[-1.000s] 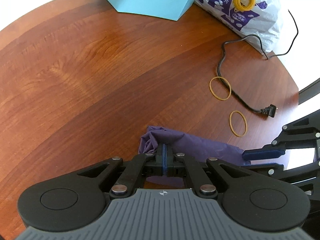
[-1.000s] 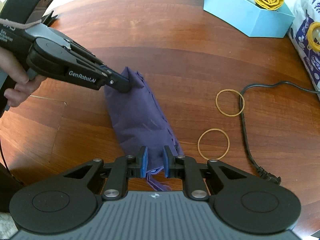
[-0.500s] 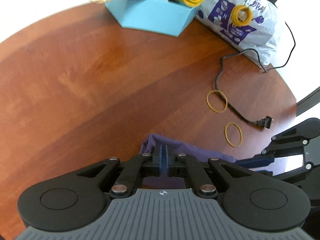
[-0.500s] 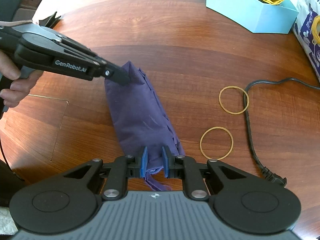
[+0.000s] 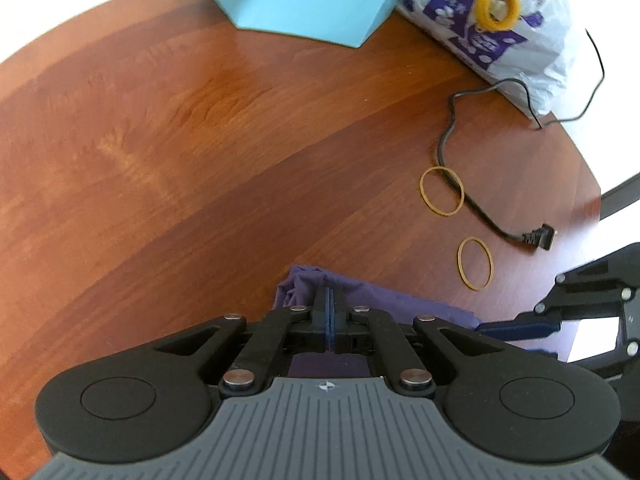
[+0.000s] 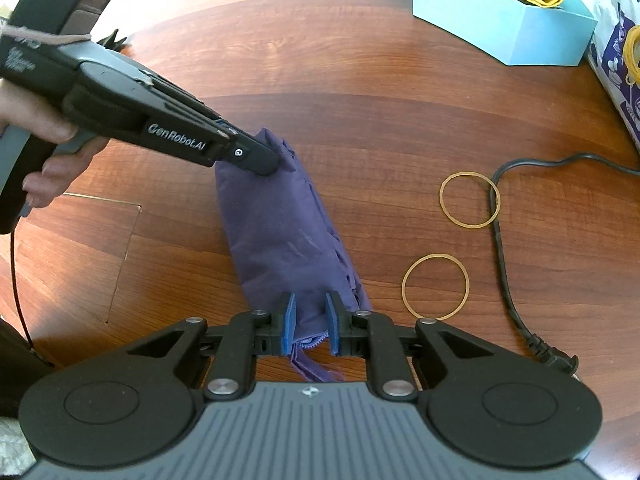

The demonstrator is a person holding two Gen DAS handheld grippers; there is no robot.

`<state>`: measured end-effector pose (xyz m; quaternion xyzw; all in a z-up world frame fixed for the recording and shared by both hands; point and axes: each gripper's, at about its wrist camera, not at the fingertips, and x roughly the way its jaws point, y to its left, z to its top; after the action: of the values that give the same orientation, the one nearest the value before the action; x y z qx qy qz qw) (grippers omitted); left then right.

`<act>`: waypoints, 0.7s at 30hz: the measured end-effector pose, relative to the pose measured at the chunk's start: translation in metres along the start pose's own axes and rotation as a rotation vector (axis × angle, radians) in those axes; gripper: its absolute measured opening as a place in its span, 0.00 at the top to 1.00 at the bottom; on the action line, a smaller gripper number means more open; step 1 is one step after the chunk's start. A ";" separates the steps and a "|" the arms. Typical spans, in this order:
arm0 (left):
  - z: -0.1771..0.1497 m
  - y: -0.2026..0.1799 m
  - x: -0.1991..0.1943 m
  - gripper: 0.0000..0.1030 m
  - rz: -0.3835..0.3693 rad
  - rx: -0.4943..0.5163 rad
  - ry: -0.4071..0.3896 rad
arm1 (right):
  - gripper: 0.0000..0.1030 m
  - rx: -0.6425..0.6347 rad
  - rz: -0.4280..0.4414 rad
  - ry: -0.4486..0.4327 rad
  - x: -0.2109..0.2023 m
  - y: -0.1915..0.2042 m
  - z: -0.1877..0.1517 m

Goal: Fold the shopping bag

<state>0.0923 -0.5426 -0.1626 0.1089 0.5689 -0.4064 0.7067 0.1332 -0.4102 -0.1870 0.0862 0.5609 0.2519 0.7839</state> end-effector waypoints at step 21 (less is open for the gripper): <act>-0.003 -0.009 0.001 0.98 0.034 0.040 -0.009 | 0.79 -0.018 -0.040 -0.028 0.004 0.006 0.007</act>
<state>0.0839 -0.5467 -0.1621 0.1310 0.5556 -0.4061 0.7136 0.1391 -0.4015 -0.1856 0.0714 0.5492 0.2398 0.7974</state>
